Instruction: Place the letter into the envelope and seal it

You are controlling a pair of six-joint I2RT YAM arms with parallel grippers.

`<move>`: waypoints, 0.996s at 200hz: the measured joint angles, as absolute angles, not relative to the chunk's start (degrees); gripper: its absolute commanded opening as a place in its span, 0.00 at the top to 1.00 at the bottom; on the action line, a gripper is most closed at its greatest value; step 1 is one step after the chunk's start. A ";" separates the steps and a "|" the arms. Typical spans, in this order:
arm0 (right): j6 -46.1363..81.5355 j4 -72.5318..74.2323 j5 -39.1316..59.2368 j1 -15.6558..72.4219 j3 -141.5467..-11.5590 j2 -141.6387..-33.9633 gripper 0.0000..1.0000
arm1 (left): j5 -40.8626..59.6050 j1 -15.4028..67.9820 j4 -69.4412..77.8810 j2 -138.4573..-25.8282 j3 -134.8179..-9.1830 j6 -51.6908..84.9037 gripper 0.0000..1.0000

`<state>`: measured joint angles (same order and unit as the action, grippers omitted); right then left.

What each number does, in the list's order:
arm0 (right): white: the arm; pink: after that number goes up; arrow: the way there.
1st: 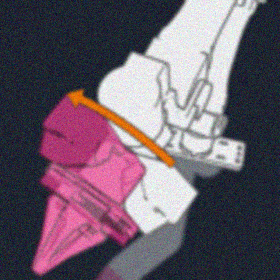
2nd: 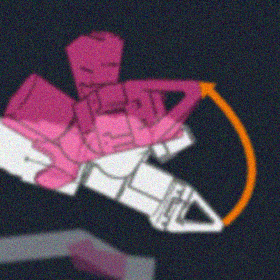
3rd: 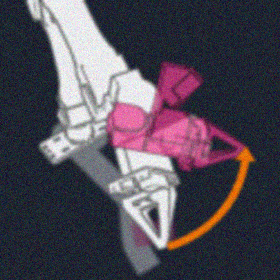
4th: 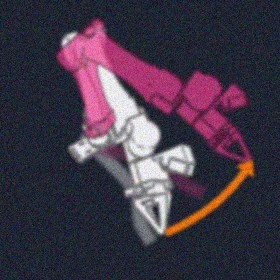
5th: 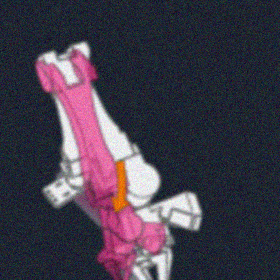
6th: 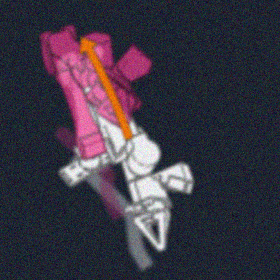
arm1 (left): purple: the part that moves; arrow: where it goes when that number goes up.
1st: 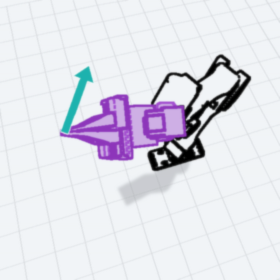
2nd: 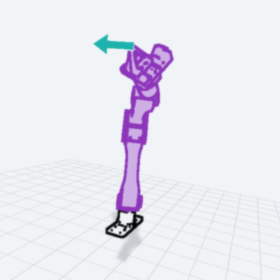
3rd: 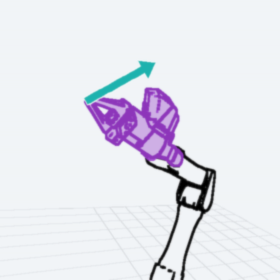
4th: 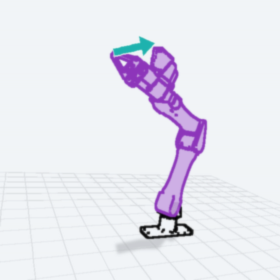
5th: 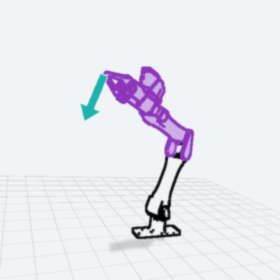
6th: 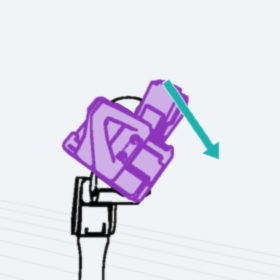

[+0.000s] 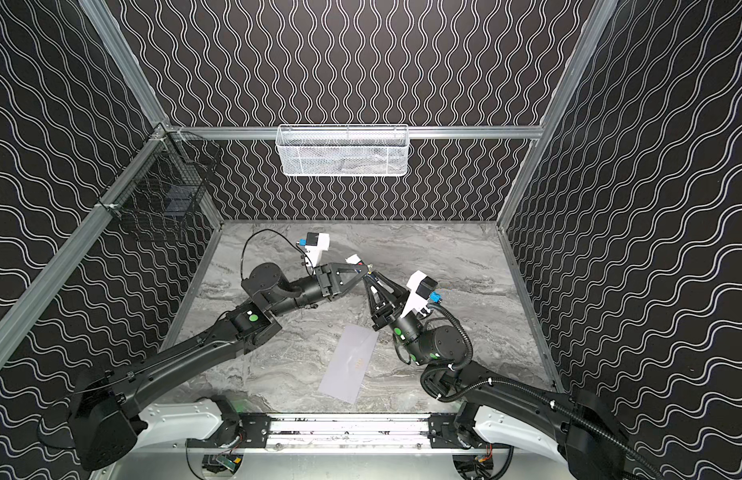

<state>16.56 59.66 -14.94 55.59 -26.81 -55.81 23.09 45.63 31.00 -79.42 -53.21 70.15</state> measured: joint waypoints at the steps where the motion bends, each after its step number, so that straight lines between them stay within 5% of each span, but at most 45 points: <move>1: 16.56 59.66 -14.94 55.61 -26.81 -55.83 1.00 | 23.09 45.60 30.96 -79.42 -53.21 70.15 0.75; 41: 16.99 59.92 -15.55 56.18 -26.81 -56.75 0.99 | 23.09 45.47 29.63 -79.15 -53.21 70.04 0.87; 59: 17.45 59.64 -15.25 56.27 -26.89 -56.55 0.74 | 23.07 45.50 28.86 -78.74 -53.25 69.17 1.00; 79: 19.27 53.93 -14.96 56.23 -28.21 -54.26 0.38 | 23.38 45.25 27.27 -78.65 -54.22 66.94 1.00; 103: 21.63 39.03 -11.35 54.94 -33.41 -49.52 0.15 | 24.99 43.66 25.15 -77.69 -54.85 62.06 1.00; 152: 23.59 13.02 12.19 45.39 -42.72 -43.33 0.14 | 31.92 40.75 18.68 -77.45 -56.25 51.29 1.00; 199: 27.94 5.58 36.01 31.90 -42.83 -43.33 0.30 | 40.10 40.47 18.90 -76.99 -56.25 46.81 1.00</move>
